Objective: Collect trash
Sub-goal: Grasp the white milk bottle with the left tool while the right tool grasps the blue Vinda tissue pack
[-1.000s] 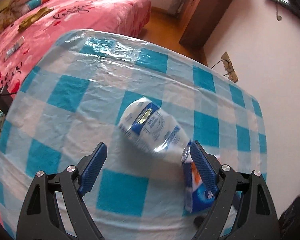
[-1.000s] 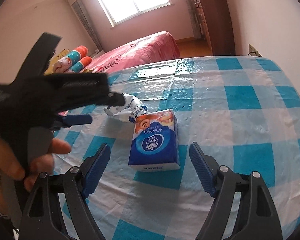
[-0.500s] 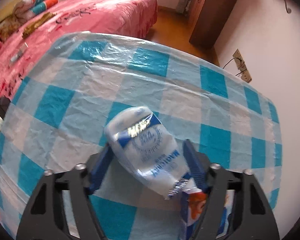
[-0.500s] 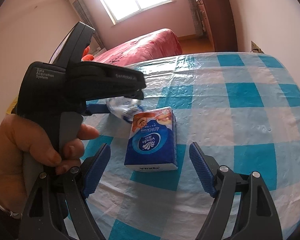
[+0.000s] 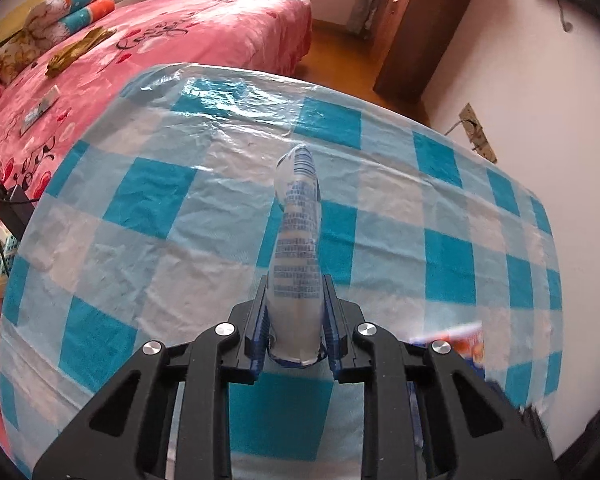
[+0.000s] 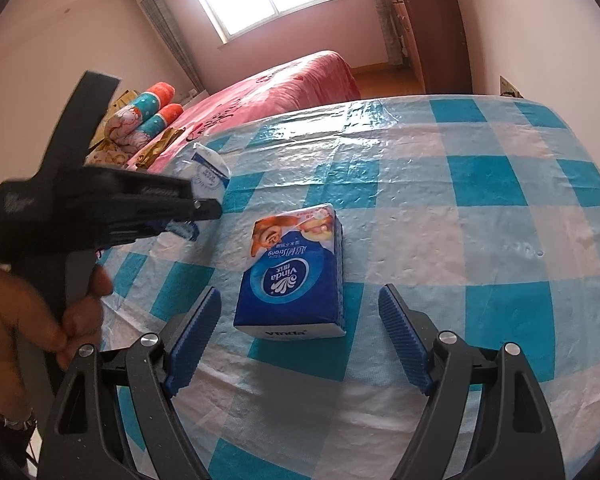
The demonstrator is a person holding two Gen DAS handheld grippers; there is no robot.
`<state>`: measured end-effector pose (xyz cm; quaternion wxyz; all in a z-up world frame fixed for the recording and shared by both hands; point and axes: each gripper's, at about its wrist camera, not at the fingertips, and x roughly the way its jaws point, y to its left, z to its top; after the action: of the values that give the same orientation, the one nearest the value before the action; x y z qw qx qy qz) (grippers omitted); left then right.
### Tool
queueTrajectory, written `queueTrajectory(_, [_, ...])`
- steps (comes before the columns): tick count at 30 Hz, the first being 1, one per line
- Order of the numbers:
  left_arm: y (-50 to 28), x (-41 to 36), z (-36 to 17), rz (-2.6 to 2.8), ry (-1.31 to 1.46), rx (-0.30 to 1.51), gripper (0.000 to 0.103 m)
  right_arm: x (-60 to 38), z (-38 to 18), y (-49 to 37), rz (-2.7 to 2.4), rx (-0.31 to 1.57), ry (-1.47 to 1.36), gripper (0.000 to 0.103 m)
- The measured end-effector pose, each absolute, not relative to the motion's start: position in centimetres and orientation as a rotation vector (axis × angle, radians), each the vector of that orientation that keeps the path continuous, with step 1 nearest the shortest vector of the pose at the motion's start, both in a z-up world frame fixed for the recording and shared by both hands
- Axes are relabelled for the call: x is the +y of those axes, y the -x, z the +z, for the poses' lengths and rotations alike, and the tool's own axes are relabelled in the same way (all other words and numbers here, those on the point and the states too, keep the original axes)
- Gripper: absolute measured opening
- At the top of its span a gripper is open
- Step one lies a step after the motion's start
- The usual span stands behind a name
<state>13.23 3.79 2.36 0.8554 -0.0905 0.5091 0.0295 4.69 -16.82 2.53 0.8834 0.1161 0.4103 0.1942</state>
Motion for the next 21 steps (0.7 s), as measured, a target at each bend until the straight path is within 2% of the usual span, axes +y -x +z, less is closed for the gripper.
queueTrajectory(21, [-9.7, -2.3, 2.5, -0.227, 0.008, 1.088, 0.025, -17.6, 2.6, -4.9, 0.387, 0.854, -0.237, 0.081])
